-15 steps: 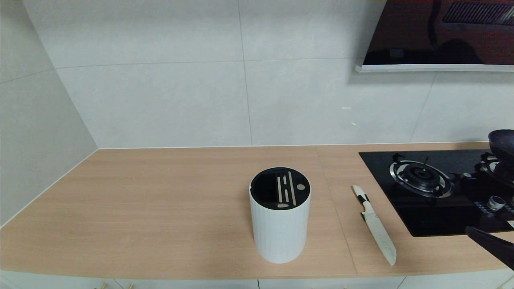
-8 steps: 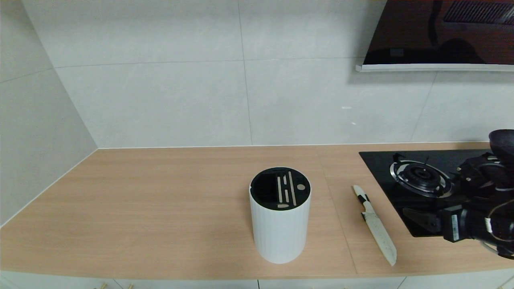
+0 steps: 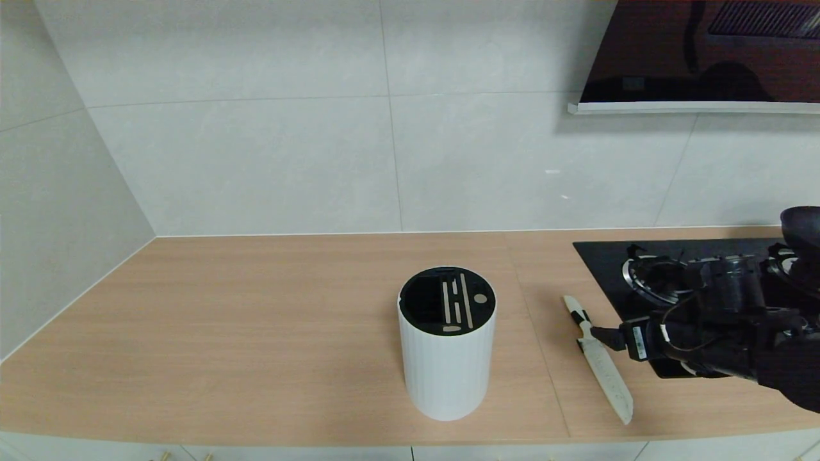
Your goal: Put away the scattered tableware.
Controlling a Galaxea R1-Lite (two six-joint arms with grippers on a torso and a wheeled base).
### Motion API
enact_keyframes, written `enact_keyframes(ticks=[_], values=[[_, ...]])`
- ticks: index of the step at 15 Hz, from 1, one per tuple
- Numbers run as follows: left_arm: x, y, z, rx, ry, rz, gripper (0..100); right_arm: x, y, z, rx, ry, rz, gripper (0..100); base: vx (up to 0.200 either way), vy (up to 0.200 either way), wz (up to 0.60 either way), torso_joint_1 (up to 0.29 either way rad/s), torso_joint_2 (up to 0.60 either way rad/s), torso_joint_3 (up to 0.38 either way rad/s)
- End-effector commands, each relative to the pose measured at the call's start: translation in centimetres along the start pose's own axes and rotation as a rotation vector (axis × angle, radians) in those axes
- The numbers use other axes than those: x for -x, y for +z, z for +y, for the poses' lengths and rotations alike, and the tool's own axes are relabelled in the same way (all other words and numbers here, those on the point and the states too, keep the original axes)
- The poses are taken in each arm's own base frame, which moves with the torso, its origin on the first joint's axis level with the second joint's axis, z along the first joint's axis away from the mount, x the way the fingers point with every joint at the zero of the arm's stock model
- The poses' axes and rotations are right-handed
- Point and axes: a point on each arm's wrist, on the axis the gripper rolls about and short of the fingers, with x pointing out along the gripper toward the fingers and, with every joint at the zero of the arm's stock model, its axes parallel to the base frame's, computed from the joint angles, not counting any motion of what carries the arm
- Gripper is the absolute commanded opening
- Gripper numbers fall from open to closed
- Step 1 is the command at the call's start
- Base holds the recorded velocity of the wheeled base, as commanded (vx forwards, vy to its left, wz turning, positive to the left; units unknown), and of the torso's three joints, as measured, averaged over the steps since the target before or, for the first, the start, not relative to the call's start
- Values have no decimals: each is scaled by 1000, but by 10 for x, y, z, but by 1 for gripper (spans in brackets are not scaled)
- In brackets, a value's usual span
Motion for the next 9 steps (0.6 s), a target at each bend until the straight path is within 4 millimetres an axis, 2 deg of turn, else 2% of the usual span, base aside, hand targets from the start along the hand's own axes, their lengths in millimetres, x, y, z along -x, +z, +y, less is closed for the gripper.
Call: enact_keyframes(ticks=[1, 4, 9], values=[[0, 0, 0, 0, 0, 1, 100, -27, -9, 2, 3, 3, 64, 100, 0, 0, 0, 0, 0, 0], [0, 0, 0, 0, 0, 1, 100, -47, -14, 2, 3, 3, 79, 100, 0, 0, 0, 0, 0, 0], [0, 0, 0, 0, 0, 1, 100, -84, -35, 3, 6, -48, 71, 100, 0, 0, 0, 0, 0, 0]])
